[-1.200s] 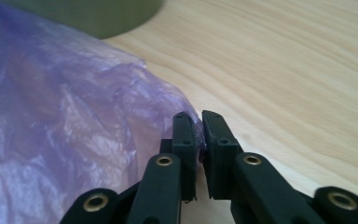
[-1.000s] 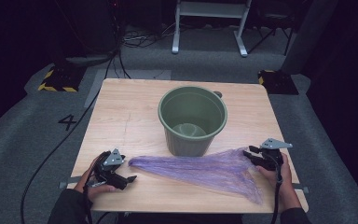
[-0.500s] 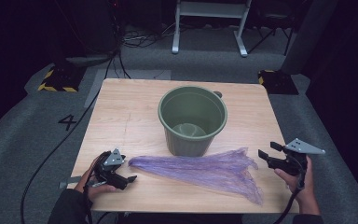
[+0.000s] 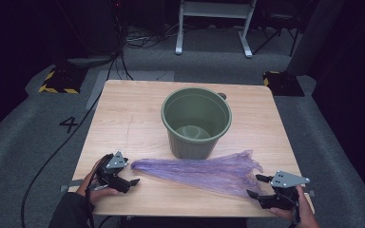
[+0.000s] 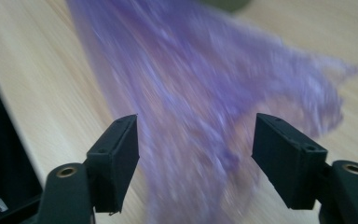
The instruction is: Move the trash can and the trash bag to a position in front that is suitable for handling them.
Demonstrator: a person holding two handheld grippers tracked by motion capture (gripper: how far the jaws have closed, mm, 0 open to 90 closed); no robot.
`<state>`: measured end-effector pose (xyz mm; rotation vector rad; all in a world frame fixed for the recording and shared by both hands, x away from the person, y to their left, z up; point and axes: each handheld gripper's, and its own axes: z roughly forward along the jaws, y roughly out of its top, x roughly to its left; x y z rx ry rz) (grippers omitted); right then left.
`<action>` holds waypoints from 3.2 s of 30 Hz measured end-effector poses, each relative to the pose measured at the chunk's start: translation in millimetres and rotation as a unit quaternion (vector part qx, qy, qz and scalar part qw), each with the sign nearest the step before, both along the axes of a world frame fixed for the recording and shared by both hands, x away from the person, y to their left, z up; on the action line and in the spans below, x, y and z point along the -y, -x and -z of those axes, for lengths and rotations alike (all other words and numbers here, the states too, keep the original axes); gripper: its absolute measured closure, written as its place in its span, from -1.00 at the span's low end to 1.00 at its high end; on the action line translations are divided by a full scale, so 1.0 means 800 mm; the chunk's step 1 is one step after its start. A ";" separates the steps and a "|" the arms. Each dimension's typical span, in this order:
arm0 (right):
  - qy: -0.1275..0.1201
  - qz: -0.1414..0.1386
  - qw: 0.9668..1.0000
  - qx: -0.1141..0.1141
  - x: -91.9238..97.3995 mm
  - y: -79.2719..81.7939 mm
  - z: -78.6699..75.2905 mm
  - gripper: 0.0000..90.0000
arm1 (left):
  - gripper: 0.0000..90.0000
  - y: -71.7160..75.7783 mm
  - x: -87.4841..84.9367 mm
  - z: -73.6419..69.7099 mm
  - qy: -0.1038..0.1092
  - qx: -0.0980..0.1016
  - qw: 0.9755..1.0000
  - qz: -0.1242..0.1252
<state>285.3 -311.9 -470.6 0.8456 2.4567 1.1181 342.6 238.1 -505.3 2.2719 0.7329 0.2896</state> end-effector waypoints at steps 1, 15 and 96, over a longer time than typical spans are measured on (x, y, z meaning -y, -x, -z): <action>0.000 0.000 1.000 0.000 0.000 0.000 0.000 -0.24 | -0.86 0.000 0.000 0.000 0.000 0.000 1.000 0.000; 0.018 0.083 0.996 0.004 0.027 -0.062 0.034 0.75 | -0.87 -0.003 -0.001 0.000 -0.002 0.000 1.000 0.005; -0.019 0.129 0.991 -0.025 -0.065 -0.145 0.040 -0.31 | -0.87 -0.004 0.032 0.000 -0.001 0.000 1.000 0.016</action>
